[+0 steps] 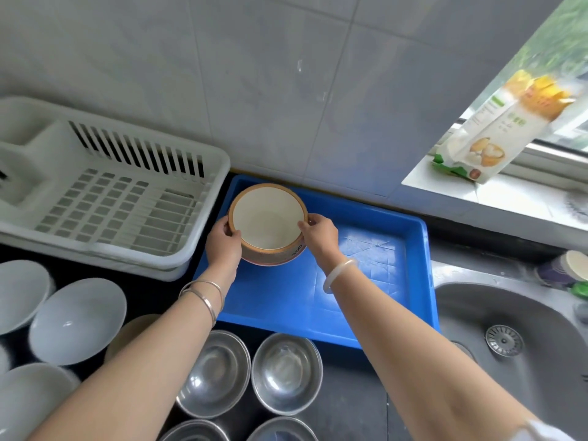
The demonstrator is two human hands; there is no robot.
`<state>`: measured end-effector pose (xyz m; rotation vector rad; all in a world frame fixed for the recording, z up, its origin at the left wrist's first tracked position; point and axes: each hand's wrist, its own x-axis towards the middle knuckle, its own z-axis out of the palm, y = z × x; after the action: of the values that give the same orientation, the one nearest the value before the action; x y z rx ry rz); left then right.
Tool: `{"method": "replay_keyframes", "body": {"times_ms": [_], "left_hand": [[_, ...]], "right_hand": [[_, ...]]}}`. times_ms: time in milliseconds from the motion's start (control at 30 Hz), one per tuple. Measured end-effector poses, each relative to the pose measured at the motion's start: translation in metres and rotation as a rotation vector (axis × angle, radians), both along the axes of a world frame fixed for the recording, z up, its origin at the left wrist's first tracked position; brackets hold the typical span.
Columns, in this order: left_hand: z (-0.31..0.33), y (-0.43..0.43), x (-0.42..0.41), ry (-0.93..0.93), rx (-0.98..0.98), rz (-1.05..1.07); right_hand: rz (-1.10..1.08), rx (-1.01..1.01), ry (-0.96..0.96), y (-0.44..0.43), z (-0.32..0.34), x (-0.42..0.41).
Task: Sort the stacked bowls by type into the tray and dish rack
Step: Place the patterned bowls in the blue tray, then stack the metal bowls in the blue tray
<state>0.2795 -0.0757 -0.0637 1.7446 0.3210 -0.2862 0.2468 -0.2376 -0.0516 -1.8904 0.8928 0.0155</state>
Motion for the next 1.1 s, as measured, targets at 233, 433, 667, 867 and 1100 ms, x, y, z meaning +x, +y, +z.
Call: {"method": "replay_keyframes", "body": {"times_ms": [233,433,667,867,1100], "left_hand": [[0.015,0.006,-0.027,-0.019,-0.042,-0.009],[0.038,0.024,-0.083,0.083,-0.112,-0.016],[0.050,0.050,-0.191,0.235,-0.126,-0.070],[0.026,0.079,-0.254,0.294,0.099,-0.261],[0.006,0.083,-0.272,0.188,0.345,-0.432]], "right_hand": [[-0.006,0.098,-0.063,-0.003,0.013,-0.023],[0.099,0.077,-0.101,-0.005,0.033,-0.071],[0.205,0.117,-0.108,0.014,0.033,-0.162],[0.311,-0.108,0.162,0.026,0.001,-0.236],[0.357,-0.045,0.335,0.039,-0.021,-0.245]]}}
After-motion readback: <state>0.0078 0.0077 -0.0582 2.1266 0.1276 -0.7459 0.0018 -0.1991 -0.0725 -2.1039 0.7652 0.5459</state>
